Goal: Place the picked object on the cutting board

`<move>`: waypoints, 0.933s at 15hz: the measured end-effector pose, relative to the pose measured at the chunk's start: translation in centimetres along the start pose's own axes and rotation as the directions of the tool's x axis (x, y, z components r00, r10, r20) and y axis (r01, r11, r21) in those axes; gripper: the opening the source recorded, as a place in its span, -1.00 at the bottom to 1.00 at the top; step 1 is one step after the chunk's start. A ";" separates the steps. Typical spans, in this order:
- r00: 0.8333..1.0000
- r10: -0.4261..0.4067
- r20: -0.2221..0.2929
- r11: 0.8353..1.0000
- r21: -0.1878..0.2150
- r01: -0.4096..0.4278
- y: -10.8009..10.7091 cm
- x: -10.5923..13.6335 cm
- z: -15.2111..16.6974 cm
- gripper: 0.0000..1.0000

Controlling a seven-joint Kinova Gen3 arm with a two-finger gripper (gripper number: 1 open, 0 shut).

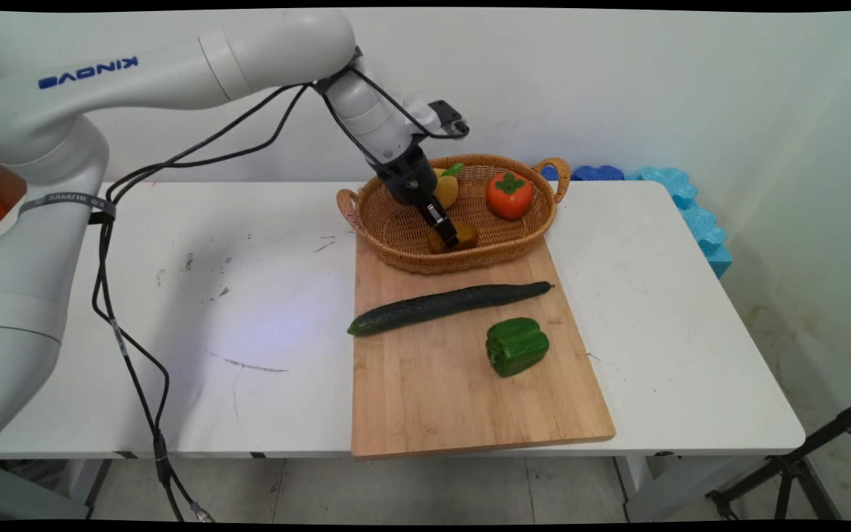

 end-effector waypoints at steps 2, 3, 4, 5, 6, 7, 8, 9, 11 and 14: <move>1.000 0.011 -0.015 1.000 0.006 -0.011 0.3 0.3 -0.9 -1.00; 0.999 0.019 -0.028 1.000 0.012 -0.019 0.6 0.6 -1.8 -1.00; 0.999 0.028 -0.042 0.999 0.017 -0.028 1.0 0.8 -2.9 -1.00; 0.998 0.036 -0.056 0.999 0.022 -0.035 1.3 1.1 -4.0 -1.00; 0.997 0.041 -0.065 0.999 0.025 -0.040 1.6 1.2 -4.8 -1.00; 0.996 0.049 -0.080 0.998 0.029 -0.046 2.1 1.4 -6.0 -1.00; 0.994 0.057 -0.096 0.998 0.033 -0.055 2.8 1.5 -7.6 -1.00; 0.991 0.064 -0.113 0.998 0.033 -0.061 3.5 1.5 -9.2 -1.00; 0.988 0.072 -0.135 0.997 0.029 -0.069 4.7 1.3 -11.4 -1.00; 0.982 0.082 -0.168 0.997 0.015 -0.080 6.8 0.5 -14.5 -1.00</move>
